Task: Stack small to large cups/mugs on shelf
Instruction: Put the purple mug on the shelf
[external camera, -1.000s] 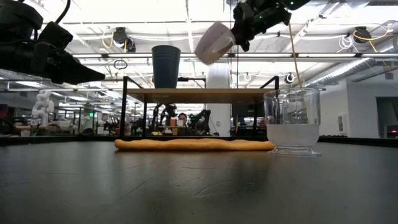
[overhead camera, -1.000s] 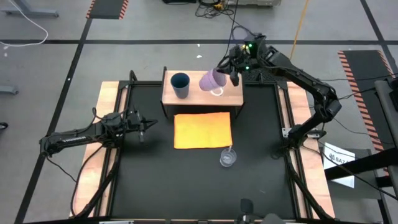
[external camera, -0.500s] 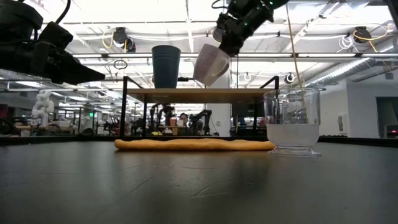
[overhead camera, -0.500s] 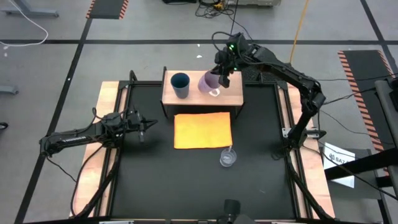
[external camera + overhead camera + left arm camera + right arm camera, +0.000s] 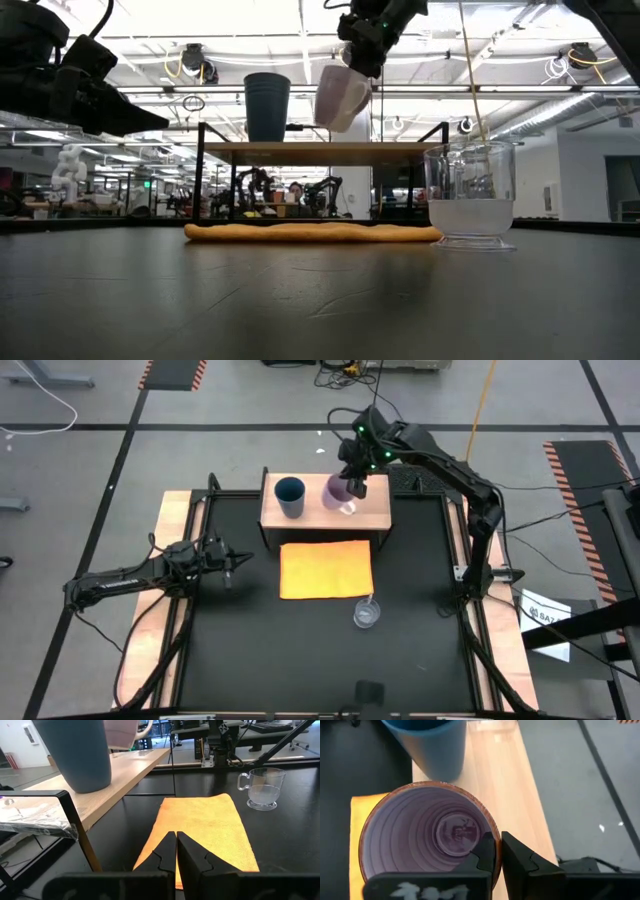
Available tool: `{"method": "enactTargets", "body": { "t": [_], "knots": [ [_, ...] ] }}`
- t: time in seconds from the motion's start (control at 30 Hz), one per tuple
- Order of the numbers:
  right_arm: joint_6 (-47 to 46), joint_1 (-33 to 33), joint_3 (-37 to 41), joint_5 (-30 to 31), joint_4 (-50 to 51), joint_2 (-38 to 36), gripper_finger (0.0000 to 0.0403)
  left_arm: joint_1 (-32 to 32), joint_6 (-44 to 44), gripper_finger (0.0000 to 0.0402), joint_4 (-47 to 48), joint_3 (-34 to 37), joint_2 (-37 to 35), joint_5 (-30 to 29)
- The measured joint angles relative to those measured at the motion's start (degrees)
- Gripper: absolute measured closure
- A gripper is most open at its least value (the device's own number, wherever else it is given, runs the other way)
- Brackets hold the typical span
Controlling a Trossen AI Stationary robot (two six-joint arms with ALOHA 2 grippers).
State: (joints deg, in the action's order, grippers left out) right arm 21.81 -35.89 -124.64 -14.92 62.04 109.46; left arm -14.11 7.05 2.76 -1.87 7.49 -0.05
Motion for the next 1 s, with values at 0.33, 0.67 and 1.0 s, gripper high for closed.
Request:
{"method": "enactTargets", "body": {
  "t": [0.33, 0.67, 1.0],
  "knots": [
    [0.1, 1.3, 0.0, 0.2, 0.5, -0.1, 0.0395, 0.0, 0.0, 0.0385, 0.0, 0.0, 0.0, 0.0],
    [0.1, 3.6, 0.8, 0.2, -0.6, -0.2, 0.0395, 0.0, 0.2, 0.0385, 0.0, 0.0, 0.0, 0.0],
    [0.5, 4.4, 1.6, 3.3, -1.0, -0.1, 0.0395, 0.0, 0.0, 0.0385, 0.0, 0.0, 0.0, 0.0]
  ]
}}
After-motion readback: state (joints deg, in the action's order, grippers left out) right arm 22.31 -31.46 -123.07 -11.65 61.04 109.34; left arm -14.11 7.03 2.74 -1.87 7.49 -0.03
